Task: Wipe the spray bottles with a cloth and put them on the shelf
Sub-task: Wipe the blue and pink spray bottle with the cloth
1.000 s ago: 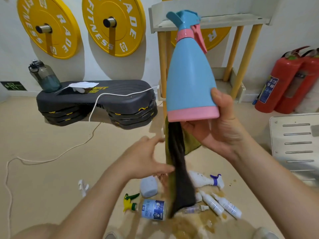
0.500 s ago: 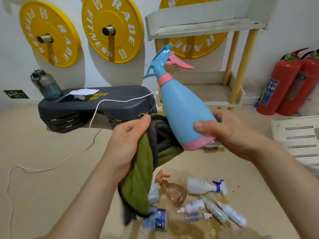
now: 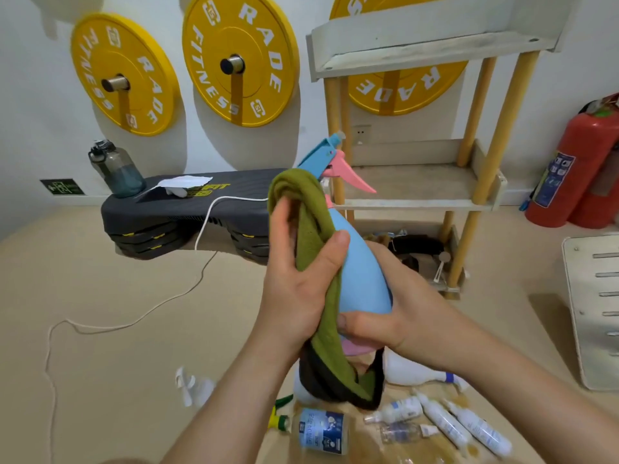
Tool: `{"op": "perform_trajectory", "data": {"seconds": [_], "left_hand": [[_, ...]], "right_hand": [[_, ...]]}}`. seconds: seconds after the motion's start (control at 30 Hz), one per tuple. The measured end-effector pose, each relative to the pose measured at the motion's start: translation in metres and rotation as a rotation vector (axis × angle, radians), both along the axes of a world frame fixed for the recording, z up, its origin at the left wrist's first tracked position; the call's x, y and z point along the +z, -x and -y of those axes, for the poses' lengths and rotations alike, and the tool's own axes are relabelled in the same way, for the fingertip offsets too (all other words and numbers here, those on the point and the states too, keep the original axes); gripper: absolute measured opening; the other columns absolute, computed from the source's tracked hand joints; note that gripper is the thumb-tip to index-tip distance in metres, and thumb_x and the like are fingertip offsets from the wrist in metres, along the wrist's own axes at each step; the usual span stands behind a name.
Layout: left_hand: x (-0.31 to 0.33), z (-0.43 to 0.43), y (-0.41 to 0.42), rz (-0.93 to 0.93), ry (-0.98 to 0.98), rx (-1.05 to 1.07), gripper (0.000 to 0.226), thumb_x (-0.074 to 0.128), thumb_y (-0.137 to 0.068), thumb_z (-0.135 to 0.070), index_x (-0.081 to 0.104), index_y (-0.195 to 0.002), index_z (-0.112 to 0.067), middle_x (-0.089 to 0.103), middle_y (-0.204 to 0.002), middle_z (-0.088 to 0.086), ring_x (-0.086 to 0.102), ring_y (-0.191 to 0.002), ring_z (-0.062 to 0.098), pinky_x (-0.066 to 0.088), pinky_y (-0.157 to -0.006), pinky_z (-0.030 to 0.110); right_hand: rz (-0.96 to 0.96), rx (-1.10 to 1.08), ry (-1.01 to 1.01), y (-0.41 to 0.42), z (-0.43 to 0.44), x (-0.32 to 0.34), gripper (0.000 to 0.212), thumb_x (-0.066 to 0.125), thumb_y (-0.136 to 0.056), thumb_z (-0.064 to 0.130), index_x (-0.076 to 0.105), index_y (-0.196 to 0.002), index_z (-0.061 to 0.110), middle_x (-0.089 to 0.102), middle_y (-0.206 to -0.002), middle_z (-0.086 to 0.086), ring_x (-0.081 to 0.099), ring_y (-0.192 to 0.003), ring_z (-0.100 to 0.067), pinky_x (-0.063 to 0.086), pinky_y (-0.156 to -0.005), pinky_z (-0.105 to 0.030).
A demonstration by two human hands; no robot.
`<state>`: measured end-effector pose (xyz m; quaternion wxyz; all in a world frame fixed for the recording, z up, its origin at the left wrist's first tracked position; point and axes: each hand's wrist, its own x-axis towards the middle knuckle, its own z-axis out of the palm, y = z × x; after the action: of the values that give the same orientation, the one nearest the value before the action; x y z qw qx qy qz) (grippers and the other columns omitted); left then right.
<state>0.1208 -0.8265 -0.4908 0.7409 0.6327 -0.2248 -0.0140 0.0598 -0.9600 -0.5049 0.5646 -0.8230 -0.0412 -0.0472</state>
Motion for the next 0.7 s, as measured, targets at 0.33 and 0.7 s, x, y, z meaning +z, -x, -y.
{"op": "perform_trajectory", "data": {"seconds": [0.33, 0.7], "left_hand": [[0.018, -0.009, -0.017, -0.488, -0.515, 0.119, 0.069, 0.048, -0.076, -0.081, 0.072, -0.096, -0.018, 0.076, -0.098, 0.004, 0.071, -0.094, 0.024, 0.053, -0.094, 0.042], [0.016, -0.036, -0.027, -0.011, -0.802, 0.334, 0.059, 0.06, -0.09, -0.052, 0.056, -0.062, -0.001, 0.054, -0.058, 0.018, 0.052, -0.058, 0.022, 0.049, -0.061, 0.045]], "right_hand": [[-0.021, -0.054, 0.096, 0.003, -0.008, 0.004, 0.066, 0.081, -0.062, 0.035, 0.044, -0.117, 0.036, 0.051, -0.105, 0.016, 0.055, -0.091, -0.005, 0.055, -0.076, -0.038], [-0.15, -0.151, -0.15, -0.001, 0.007, -0.012, 0.078, 0.088, -0.065, 0.029, 0.044, -0.127, 0.043, 0.057, -0.111, 0.013, 0.064, -0.086, -0.003, 0.052, -0.059, -0.016]]}}
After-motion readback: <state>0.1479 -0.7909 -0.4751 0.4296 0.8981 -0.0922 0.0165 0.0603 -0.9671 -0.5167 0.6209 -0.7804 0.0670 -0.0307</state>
